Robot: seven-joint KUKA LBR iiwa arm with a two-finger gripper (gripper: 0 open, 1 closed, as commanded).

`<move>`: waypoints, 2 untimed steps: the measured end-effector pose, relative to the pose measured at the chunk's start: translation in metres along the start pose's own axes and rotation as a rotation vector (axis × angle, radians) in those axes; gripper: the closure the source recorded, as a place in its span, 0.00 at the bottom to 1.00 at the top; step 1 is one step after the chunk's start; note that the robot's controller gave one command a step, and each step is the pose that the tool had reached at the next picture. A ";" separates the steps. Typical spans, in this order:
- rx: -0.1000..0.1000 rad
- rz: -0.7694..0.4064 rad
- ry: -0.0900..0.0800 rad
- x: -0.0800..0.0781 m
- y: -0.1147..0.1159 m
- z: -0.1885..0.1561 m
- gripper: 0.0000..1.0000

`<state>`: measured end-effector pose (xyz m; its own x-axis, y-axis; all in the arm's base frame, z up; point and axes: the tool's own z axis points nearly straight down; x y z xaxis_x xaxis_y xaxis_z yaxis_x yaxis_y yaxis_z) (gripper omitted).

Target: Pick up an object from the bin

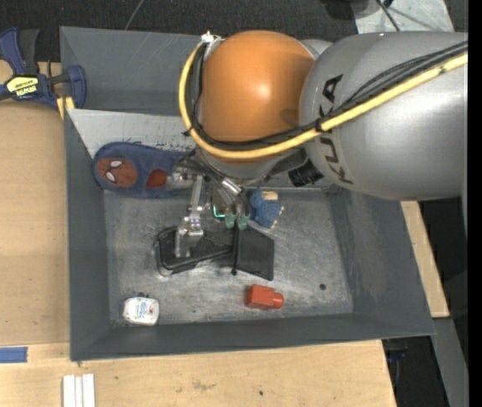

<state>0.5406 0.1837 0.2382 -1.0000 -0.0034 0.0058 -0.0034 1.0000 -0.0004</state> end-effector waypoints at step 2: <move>-0.001 -0.139 -0.006 -0.017 -0.032 0.155 1.00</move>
Offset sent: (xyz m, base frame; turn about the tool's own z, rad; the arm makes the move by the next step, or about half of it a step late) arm 0.0155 -0.0319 -0.1561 -0.1405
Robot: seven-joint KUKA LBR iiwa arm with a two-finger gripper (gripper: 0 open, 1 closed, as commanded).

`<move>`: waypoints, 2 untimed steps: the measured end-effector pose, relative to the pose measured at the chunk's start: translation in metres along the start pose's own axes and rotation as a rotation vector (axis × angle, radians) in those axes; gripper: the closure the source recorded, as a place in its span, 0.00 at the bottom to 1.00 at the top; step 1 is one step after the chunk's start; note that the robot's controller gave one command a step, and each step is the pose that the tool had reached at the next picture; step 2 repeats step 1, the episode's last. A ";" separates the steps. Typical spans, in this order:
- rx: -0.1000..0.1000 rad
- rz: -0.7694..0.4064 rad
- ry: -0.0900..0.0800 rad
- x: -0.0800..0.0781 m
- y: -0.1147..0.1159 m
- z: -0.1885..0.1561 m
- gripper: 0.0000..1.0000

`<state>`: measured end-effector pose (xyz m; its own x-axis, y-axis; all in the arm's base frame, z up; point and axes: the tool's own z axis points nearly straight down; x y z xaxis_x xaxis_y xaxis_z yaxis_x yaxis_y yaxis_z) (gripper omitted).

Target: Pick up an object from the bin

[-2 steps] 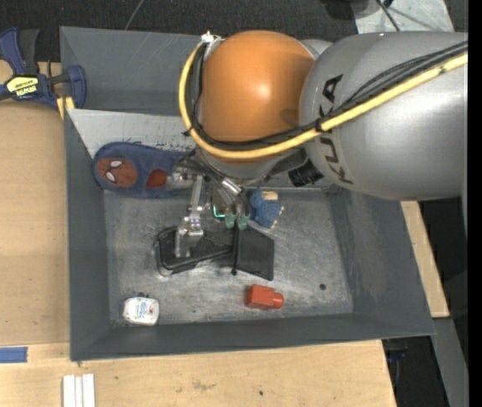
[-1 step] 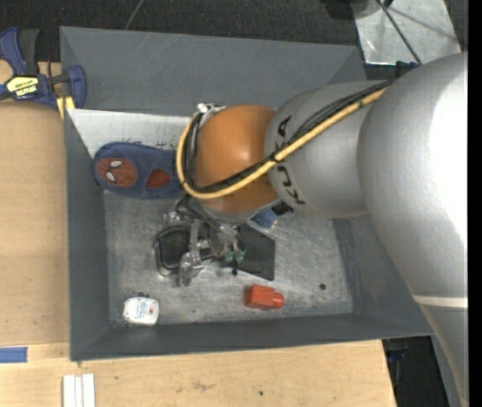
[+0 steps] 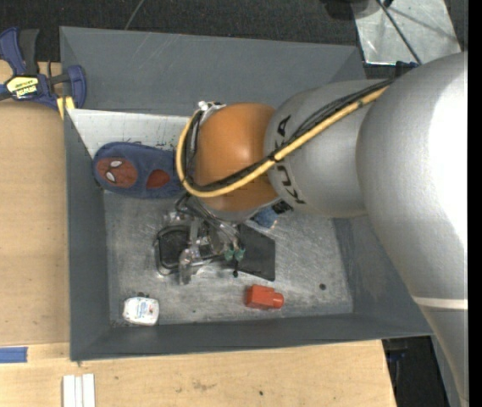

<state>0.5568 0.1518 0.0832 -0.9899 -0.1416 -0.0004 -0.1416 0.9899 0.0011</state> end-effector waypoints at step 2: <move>0.001 -0.241 -0.002 -0.009 0.009 -0.136 1.00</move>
Offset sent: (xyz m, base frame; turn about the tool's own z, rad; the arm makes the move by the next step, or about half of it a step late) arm 0.0069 0.0100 0.1350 -0.2403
